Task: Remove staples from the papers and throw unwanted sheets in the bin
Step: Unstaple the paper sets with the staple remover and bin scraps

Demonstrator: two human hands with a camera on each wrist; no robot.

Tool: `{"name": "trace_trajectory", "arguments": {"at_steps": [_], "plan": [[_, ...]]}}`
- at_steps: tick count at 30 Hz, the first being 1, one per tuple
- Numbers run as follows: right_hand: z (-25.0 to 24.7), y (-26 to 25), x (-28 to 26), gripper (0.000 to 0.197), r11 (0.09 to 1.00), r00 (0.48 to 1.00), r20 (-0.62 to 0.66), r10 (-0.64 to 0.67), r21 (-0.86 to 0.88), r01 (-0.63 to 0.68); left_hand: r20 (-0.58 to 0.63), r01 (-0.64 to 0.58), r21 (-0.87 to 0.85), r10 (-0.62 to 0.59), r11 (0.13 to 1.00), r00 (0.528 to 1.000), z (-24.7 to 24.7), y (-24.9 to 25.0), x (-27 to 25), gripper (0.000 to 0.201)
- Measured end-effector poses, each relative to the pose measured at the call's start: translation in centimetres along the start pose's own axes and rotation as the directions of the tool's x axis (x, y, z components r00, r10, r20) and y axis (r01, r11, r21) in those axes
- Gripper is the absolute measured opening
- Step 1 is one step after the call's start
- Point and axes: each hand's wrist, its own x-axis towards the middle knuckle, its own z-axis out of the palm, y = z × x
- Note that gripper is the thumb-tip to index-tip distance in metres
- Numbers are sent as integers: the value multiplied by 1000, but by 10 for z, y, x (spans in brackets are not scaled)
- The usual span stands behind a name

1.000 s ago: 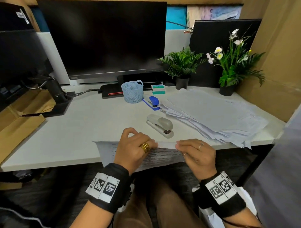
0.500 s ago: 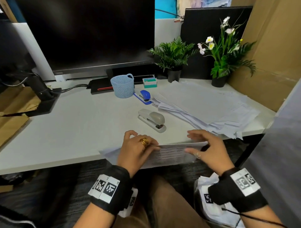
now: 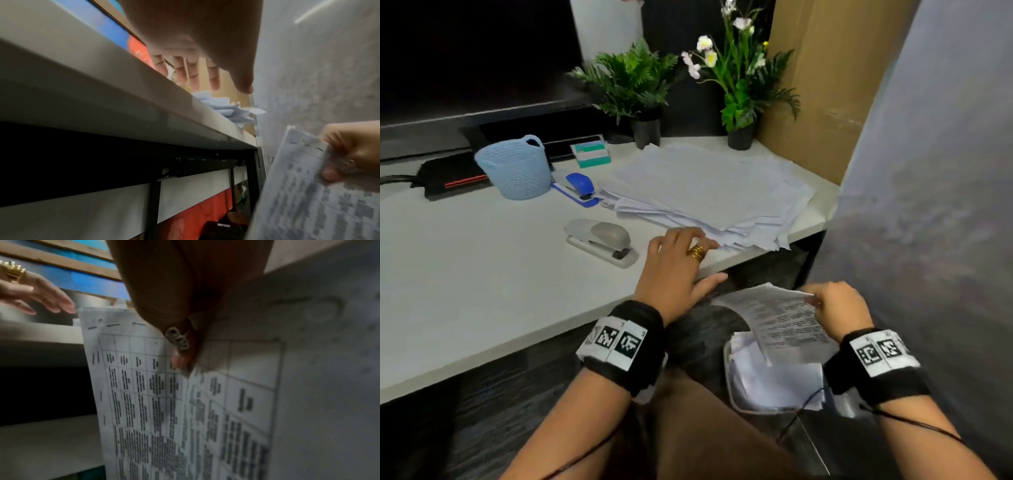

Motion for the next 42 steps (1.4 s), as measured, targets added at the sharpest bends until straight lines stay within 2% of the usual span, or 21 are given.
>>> {"name": "trace_trajectory", "arguments": {"at_steps": [3, 5, 10, 16, 19, 21, 26, 29, 30, 32, 33, 36, 39, 41, 42], "plan": [[16, 14, 2, 28, 980, 989, 112, 93, -187, -70, 160, 26, 55, -34, 998, 986, 17, 7, 21, 65], [33, 19, 3, 32, 972, 977, 164, 139, -212, -102, 233, 35, 117, -62, 992, 971, 26, 7, 25, 72], [79, 17, 20, 34, 972, 955, 260, 144, -217, -88, 277, 40, 143, -79, 989, 958, 32, 0, 22, 84], [134, 9, 46, 37, 990, 944, 306, 121, -102, -94, 240, 19, 106, -44, 994, 970, 34, -3, 23, 80], [176, 21, 55, 29, 994, 964, 244, 103, -72, -88, 215, 19, 79, -36, 997, 976, 36, -4, 23, 77], [175, 18, 49, 37, 992, 967, 218, 130, -37, -125, 211, 23, 69, -38, 997, 977, 35, -5, 23, 77], [180, 23, 49, 25, 980, 968, 215, 132, -176, -95, 200, 28, 64, -40, 998, 979, 36, -5, 24, 77], [197, 28, 55, 34, 981, 956, 288, 56, -193, 0, 195, 18, 66, -31, 998, 980, 37, -6, 24, 78], [204, 25, 53, 42, 987, 935, 353, 41, -159, 17, 194, 16, 64, -28, 998, 981, 38, -6, 25, 79], [214, 19, 44, 76, 997, 820, 569, 60, -69, -25, 193, 15, 62, -27, 998, 981, 39, -7, 24, 78], [221, 19, 42, 85, 997, 795, 602, 75, -51, -56, 195, 17, 58, -28, 998, 980, 39, -8, 24, 78], [231, 17, 41, 85, 999, 863, 503, 44, -24, -37, 198, 23, 46, -32, 999, 980, 38, -8, 25, 77], [211, 7, 40, 75, 1000, 935, 354, 8, -10, -5, 135, 42, -51, -34, 998, 990, 36, -7, 25, 75], [188, -3, 39, 63, 997, 979, 199, -39, 75, 24, 89, 90, -178, -75, 980, 993, 35, -7, 25, 77], [173, -10, 37, 58, 987, 996, 59, -74, 145, 65, 69, 110, -211, -97, 971, 993, 34, -5, 25, 78]]}}
